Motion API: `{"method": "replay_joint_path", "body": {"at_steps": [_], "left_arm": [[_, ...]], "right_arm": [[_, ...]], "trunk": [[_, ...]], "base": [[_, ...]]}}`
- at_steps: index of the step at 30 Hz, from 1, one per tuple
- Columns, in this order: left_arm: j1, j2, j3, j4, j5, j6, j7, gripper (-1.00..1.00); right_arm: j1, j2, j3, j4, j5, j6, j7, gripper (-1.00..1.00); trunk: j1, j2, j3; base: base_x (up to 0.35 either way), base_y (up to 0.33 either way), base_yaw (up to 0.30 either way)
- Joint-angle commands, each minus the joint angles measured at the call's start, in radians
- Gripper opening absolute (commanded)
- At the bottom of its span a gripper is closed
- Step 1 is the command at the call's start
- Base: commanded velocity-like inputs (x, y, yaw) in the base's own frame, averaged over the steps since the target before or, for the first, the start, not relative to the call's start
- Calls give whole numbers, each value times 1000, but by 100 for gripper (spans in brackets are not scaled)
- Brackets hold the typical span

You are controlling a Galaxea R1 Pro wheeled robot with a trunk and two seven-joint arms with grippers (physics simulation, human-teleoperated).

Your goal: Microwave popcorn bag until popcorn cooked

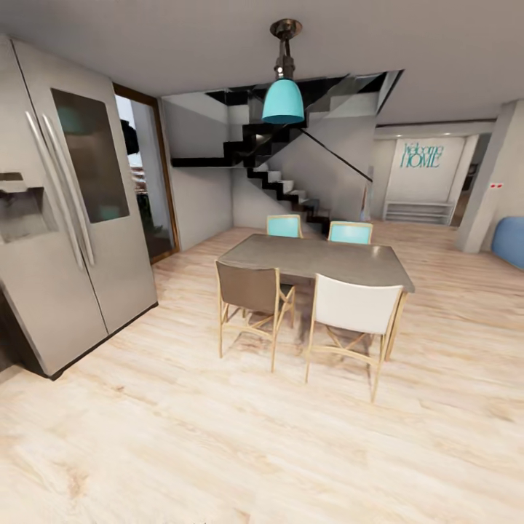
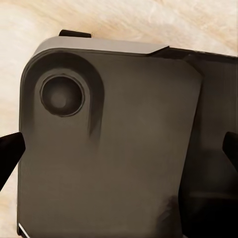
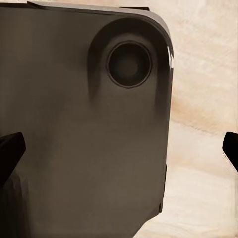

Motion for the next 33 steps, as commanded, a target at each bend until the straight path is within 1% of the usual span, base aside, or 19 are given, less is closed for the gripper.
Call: {"method": "replay_joint_path", "body": {"at_steps": [1, 33], "left_arm": [[0, 0, 2, -1, 9, -2, 0, 100], [0, 3, 2, 0, 9, 0, 0, 100]], "right_arm": [[0, 0, 0, 0, 0, -3, 0, 100], [0, 0, 1, 1, 1, -3, 1, 100]], "trunk": [[0, 0, -1], [0, 0, -1]], "base": [[0, 0, 268], [0, 0, 268]]}}
